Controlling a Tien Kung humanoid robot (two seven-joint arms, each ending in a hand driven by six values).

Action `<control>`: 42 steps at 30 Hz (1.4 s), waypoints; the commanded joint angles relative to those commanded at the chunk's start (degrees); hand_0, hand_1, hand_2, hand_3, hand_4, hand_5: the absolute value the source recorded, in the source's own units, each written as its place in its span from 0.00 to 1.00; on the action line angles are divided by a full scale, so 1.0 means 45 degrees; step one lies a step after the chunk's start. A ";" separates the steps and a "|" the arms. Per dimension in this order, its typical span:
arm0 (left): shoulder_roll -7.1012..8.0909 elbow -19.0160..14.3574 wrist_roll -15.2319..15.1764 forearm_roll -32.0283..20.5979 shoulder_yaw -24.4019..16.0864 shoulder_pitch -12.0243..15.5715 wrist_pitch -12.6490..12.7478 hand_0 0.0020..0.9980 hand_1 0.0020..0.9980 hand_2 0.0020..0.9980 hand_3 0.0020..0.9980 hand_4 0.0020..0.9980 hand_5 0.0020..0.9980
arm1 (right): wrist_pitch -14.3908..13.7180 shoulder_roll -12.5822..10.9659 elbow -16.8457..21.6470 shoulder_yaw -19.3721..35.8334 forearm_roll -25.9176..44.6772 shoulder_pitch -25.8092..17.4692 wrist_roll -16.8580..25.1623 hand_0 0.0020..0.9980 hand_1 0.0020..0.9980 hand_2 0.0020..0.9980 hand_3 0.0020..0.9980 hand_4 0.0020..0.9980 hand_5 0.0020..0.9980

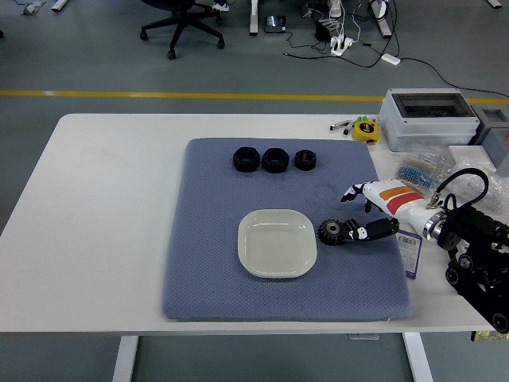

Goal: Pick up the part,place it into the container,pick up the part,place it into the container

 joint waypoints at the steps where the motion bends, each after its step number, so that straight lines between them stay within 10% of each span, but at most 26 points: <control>1: 0.0001 -0.0001 0.0001 -0.0002 0.0005 0.0000 -0.0003 0.68 0.64 0.65 0.55 0.62 0.58 | -0.0095 0.0010 -0.0094 -0.0016 0.0036 0.0008 0.0045 0.23 0.35 0.53 0.52 0.83 0.43; 42: -0.0001 -0.0009 -0.0030 -0.0225 0.0136 -0.0039 -0.0013 0.68 0.64 0.65 0.55 0.62 0.58 | -0.0149 -0.0757 0.0354 -0.1371 -0.0406 0.0541 0.0528 0.23 0.37 0.51 0.51 0.76 0.39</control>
